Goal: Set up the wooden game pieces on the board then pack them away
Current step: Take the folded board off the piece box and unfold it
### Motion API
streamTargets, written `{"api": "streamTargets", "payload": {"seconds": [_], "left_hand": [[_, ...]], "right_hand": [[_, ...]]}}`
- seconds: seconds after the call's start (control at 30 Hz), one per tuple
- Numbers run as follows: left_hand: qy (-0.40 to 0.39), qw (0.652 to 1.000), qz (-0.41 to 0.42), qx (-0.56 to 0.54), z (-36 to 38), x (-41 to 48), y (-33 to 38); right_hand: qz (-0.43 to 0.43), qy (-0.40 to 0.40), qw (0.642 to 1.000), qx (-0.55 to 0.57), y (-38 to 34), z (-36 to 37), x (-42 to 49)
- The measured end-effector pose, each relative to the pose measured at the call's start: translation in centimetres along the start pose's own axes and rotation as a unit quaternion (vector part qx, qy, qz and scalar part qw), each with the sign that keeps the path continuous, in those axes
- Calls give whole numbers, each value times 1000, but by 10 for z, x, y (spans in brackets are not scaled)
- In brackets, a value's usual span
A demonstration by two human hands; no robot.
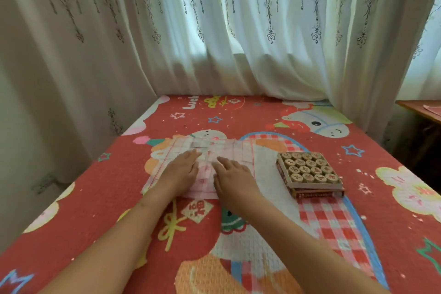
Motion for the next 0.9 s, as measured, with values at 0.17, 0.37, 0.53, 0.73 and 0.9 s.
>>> {"api": "streamTargets", "payload": {"seconds": [0.17,0.37,0.53,0.73,0.9], "left_hand": [[-49,998,-38,33,12,-19,-26],[-68,995,-41,65,16,-19,-30],[-50,991,-92,85,13,-21,-44],[138,974,-180,6,-23,-36,-68],[174,961,-209,-42,-36,-51,-84]], "right_hand": [[32,-98,994,37,-39,51,30],[123,-119,985,6,32,65,49],[225,-112,968,-4,105,57,56],[264,14,954,141,109,28,49],[69,-43,990,118,76,4,14]]}}
Point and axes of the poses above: each hand's wrist, its own x-axis towards the middle knuckle, its own z-axis out of the palm, y = z × x, the point moved 8 cm from there along x, towards the middle knuckle, and after that the axes turned 14 degrees about z, right-handed, at the moved point
